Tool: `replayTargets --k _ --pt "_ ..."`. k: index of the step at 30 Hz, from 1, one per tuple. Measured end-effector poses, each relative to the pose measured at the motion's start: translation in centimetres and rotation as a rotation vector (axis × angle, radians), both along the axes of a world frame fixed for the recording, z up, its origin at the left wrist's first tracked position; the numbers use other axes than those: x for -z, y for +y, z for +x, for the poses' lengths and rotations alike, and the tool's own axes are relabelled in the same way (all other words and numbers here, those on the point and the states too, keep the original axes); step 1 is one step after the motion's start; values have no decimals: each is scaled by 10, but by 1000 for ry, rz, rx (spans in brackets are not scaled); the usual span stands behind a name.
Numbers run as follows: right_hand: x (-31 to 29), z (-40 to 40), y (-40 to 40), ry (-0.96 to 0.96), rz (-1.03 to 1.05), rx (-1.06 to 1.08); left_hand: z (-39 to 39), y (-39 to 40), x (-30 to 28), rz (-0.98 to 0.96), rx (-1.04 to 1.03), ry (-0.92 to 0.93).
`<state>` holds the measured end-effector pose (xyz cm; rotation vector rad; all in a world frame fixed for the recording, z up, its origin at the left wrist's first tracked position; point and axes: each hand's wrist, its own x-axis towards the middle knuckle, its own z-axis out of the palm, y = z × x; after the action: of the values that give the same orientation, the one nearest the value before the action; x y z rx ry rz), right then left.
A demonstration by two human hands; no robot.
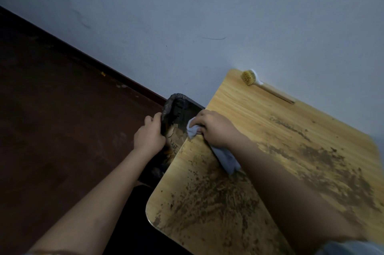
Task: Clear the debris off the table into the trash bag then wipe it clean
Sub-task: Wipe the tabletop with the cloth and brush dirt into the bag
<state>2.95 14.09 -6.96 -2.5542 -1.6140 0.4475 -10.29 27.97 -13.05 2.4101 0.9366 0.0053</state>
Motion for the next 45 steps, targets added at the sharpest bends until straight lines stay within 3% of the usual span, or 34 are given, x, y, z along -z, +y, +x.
replayTargets --k 8,16,32,36,45 --pt "-17 21 -1 -13 98 61 -4 4 0 12 9 -2" --pt "-19 31 -35 -28 -198 31 -4 3 1 2 11 -18" --pt "1 2 17 -60 59 37 -7 2 -1 3 -2 -10" --pt "-10 16 6 -76 140 123 -7 4 2 13 -1 -31" --pt "-11 70 -10 -113 96 401 -4 8 10 -12 0 -51"
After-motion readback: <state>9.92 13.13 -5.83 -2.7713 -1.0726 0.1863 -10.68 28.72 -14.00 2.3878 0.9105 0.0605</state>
